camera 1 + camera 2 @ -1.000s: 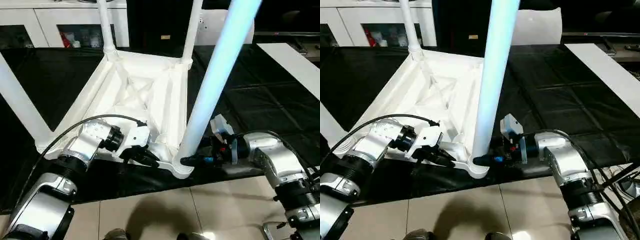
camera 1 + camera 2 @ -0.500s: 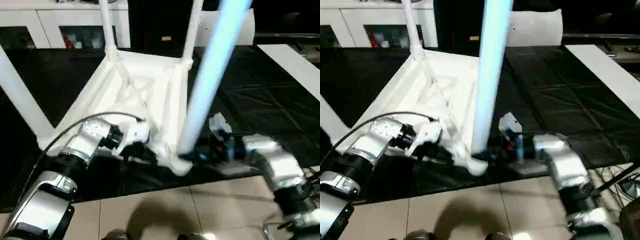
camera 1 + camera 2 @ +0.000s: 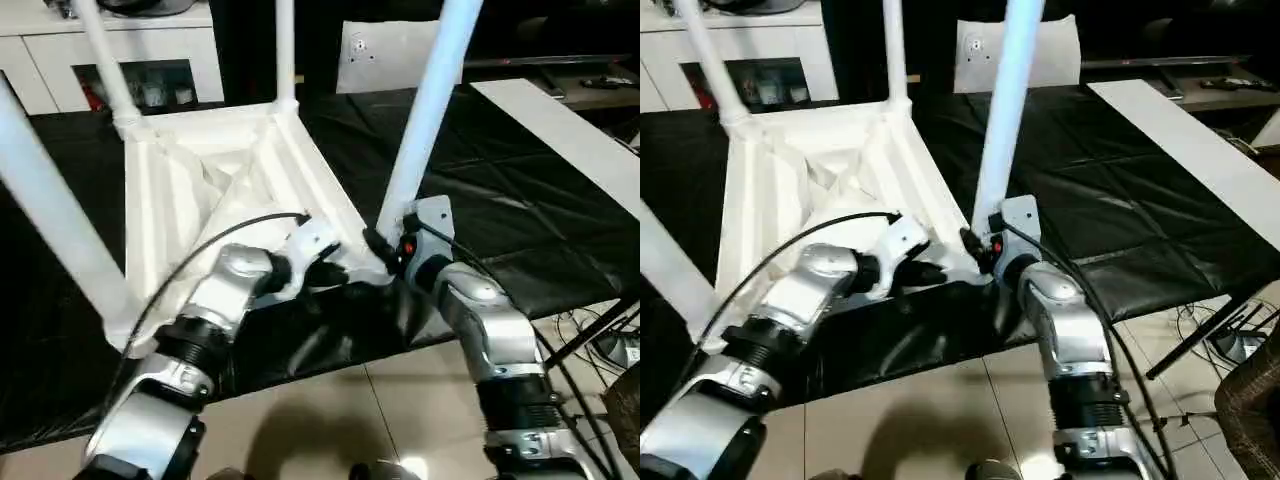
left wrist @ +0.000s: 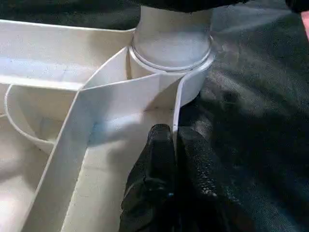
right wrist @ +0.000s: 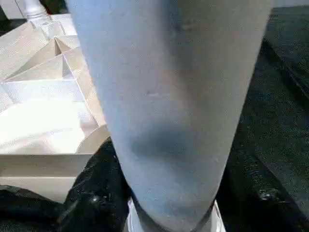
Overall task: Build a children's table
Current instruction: Rotate leg to tighten
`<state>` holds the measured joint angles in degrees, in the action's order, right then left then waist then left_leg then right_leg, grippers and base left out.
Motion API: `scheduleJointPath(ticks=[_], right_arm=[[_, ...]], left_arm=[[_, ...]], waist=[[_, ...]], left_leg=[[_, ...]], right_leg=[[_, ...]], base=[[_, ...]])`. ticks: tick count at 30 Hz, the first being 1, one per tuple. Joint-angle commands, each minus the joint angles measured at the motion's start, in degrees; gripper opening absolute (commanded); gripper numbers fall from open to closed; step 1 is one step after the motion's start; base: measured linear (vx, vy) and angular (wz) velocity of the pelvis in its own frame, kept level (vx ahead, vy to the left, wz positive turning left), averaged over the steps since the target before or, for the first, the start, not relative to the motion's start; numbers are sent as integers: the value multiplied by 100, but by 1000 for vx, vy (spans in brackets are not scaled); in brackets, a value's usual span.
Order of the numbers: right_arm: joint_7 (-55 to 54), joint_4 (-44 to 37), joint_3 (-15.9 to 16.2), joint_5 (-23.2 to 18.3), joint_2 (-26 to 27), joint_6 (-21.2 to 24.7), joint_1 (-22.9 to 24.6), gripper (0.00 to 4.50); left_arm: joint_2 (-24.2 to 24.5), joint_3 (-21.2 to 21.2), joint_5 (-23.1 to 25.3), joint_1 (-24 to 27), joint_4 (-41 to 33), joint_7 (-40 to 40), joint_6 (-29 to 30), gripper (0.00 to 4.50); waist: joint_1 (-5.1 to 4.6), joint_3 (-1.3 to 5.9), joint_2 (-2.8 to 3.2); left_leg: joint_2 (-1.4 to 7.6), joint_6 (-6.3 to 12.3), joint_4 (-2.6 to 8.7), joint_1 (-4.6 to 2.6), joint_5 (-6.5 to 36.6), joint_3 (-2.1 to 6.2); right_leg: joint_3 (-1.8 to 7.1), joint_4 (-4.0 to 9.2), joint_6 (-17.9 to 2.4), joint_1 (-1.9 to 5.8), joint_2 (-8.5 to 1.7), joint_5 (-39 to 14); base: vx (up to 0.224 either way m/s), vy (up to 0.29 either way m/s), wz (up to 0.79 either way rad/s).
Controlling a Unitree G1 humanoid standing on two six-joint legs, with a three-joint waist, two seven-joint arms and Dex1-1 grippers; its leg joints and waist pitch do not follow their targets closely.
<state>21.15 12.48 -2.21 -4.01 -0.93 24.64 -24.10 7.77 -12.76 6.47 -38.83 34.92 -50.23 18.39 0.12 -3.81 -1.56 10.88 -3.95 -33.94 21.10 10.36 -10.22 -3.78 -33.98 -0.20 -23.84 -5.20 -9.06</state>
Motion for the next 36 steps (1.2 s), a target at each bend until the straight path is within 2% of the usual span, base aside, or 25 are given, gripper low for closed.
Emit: scheduleJointPath(ticks=[1, 3, 5, 6, 9, 11, 12, 13, 14, 15, 18, 22, 24, 26, 28, 32, 33, 34, 35, 36], right_arm=[[688, -76, 715, -492, 548, 78, 109, 267], [1115, -200, 674, -585, 283, -86, 200, 295], [1294, -237, 678, -588, 125, -179, 236, 305], [1420, -244, 672, -597, 8, -245, 245, 314], [2058, -228, 658, -645, -485, -631, 230, 350], [2058, -228, 658, -645, -485, -631, 230, 359], [2567, -152, 567, -759, -805, -767, 185, 368], [2809, -98, 537, -799, -954, -823, 157, 393], [2926, -75, 532, -815, -1025, -835, 143, 393], [3365, -15, 550, -862, -1287, -889, 106, 393], [3917, 64, 584, -931, -1584, -939, 58, 393], [4575, 201, 663, -1066, -1897, -965, -23, 393], [4968, 287, 740, -1149, -2073, -937, -86, 393], [4968, 287, 740, -1149, -2073, -937, -86, 393], [5546, 473, 923, -1220, -2295, -891, -240, 367], [5704, 538, 1010, -1202, -2336, -902, -283, 341], [5704, 538, 1010, -1202, -2336, -902, -283, 322], [5771, 612, 1071, -1140, -2355, -983, -309, 322], [5771, 612, 1071, -1140, -2355, -983, -309, 309], [5856, 746, 1172, -1039, -2353, -1143, -334, 298]], left_arm=[[-342, 63, -187, -94, -256, 524, -218, 0], [-103, -46, -147, 50, -310, 171, -478, 0], [21, -73, -159, 118, -340, -35, -678, 0], [85, -71, -186, 145, -352, -158, -712, 0], [453, -191, -279, 255, -415, -892, -1151, 0], [453, -191, -279, 255, -415, -892, -1151, 0], [751, -305, -323, 303, -446, -1384, -1467, 0], [875, -341, -333, 304, -438, -1571, -1542, 0], [931, -350, -341, 301, -430, -1655, -1571, 0], [1085, -370, -372, 275, -382, -1938, -1663, 0], [1240, -400, -418, 247, -340, -2295, -1772, 0], [1419, -478, -515, 230, -339, -2848, -1924, 0], [1535, -537, -599, 224, -335, -3212, -2039, 0], [1535, -537, -599, 224, -335, -3212, -2039, 0], [1723, -651, -732, 202, -355, -3776, -2122, 0], [1789, -703, -703, 168, -321, -3897, -2220, 0], [1789, -703, -703, 168, -321, -3897, -2220, 0], [1802, -712, -685, 142, -283, -3931, -2270, 0], [1802, -712, -685, 142, -283, -3931, -2270, 0], [1816, -743, -677, 96, -244, -4040, -2329, 0]], waist=[[12, 394, -54], [25, 398, -47], [34, 408, -53], [27, 417, -58], [50, 404, -70], [42, 387, -59], [64, 377, -37], [58, 387, -38], [61, 386, -26], [73, 350, 0], [106, 341, 0], [215, 333, -11], [237, 328, -6], [260, 323, -9], [298, 315, -29], [344, 305, -27], [349, 307, -33], [349, 294, -59], [345, 293, -42], [346, 265, -61]], left_leg=[[162, 238, 425, -12, 1358, 54], [162, 330, 417, 2, 1210, 44], [162, 387, 406, -1, 1141, 37], [163, 459, 400, 19, 965, 28], [157, 542, 386, 26, 873, 19], [169, 552, 398, 25, 905, 21], [166, 514, 401, 18, 969, 34], [181, 504, 398, 10, 962, 29], [196, 512, 398, -8, 954, 25], [203, 509, 415, -19, 1025, 30], [217, 501, 415, -41, 1123, 22], [231, 425, 428, -68, 1133, 18], [230, 411, 430, -63, 1112, 17], [239, 412, 430, -64, 1125, 10], [240, 414, 431, -50, 1131, 6], [258, 389, 434, -64, 1121, 1], [259, 364, 440, -66, 1117, 5], [257, 363, 442, -59, 1130, 1], [255, 331, 452, -56, 1197, 10], [263, 297, 458, -62, 1291, 7]], right_leg=[[228, 487, -854, 263, -263, -2159], [233, 451, -988, 291, -263, -1778], [238, 433, -1026, 310, -265, -1637], [237, 399, -1109, 337, -266, -1393], [235, 398, -1141, 348, -271, -1386], [237, 402, -1133, 335, -268, -1439], [232, 413, -1119, 341, -273, -1590], [240, 392, -1167, 332, -268, -1464], [246, 380, -1219, 316, -267, -1363], [239, 378, -1287, 301, -246, -1300], [244, 363, -1418, 293, -256, -1242], [254, 346, -1472, 290, -272, -1200], [248, 334, -1495, 295, -276, -1141], [250, 342, -1489, 296, -283, -1184], [240, 337, -1485, 304, -283, -1294], [244, 329, -1481, 277, -288, -1286], [242, 323, -1475, 279, -285, -1287], [244, 331, -1470, 273, -285, -1305], [241, 332, -1458, 277, -291, -1416], [247, 359, -1426, 251, -303, -1539]], base=[[0, 0, 0], [0, 0, 0], [0, 0, 0], [0, 0, 0], [0, 0, 0], [0, 0, 0], [0, 0, 0], [0, 0, 0], [0, 0, 0], [0, 0, 0], [0, 0, 0], [0, 0, 0], [0, 0, 0], [0, 0, 0], [0, 0, 0], [0, 0, 0], [0, 0, 0], [0, 0, 0], [0, 0, 0], [0, 0, 0]])
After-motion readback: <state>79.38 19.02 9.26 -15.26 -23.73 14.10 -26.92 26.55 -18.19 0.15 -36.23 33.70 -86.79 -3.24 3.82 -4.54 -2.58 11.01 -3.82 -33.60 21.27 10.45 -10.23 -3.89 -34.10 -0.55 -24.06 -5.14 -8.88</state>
